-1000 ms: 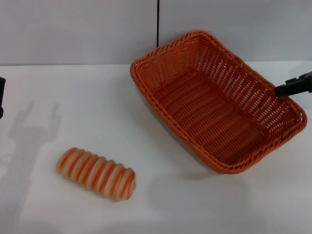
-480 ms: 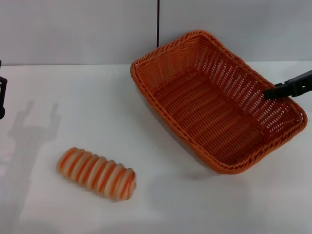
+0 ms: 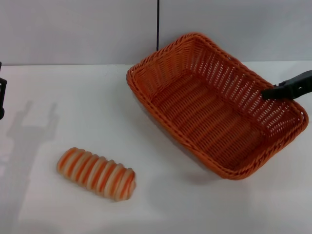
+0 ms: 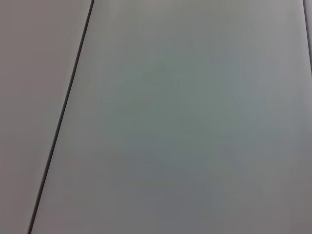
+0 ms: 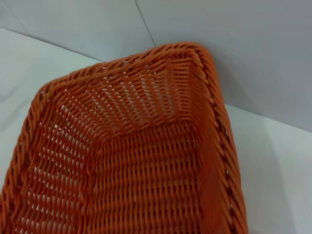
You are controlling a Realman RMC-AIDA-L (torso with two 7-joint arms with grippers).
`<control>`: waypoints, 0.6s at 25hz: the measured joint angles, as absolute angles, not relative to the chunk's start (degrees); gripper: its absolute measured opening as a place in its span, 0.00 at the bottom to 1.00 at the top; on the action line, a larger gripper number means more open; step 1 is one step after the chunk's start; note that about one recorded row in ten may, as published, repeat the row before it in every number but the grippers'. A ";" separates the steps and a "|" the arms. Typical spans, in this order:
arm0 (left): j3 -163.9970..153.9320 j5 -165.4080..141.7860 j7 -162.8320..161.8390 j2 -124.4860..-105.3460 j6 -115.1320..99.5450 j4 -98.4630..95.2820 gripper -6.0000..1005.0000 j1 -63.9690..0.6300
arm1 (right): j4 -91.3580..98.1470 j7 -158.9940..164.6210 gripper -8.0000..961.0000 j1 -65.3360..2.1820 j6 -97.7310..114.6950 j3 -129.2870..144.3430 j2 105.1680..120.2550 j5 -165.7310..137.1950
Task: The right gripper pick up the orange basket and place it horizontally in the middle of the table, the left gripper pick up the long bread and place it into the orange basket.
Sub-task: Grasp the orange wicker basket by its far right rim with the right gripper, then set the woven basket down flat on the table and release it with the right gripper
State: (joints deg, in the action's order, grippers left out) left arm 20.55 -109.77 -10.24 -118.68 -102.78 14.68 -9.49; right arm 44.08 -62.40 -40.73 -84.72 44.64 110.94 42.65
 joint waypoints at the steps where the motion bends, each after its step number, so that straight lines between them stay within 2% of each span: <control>1: 20.55 -109.77 -10.24 -118.68 -102.78 14.68 0.60 -9.49 | 44.24 -62.53 0.19 -40.59 -84.91 44.64 110.95 43.04; 9: 20.57 -109.77 -10.30 -118.65 -102.79 14.68 0.60 -9.26 | 54.24 -67.68 0.18 -35.11 -93.27 44.34 110.90 55.95; 15: 20.57 -109.77 -10.37 -118.65 -102.79 14.86 0.60 -9.07 | 58.88 -69.37 0.18 -32.70 -98.45 44.08 110.10 64.02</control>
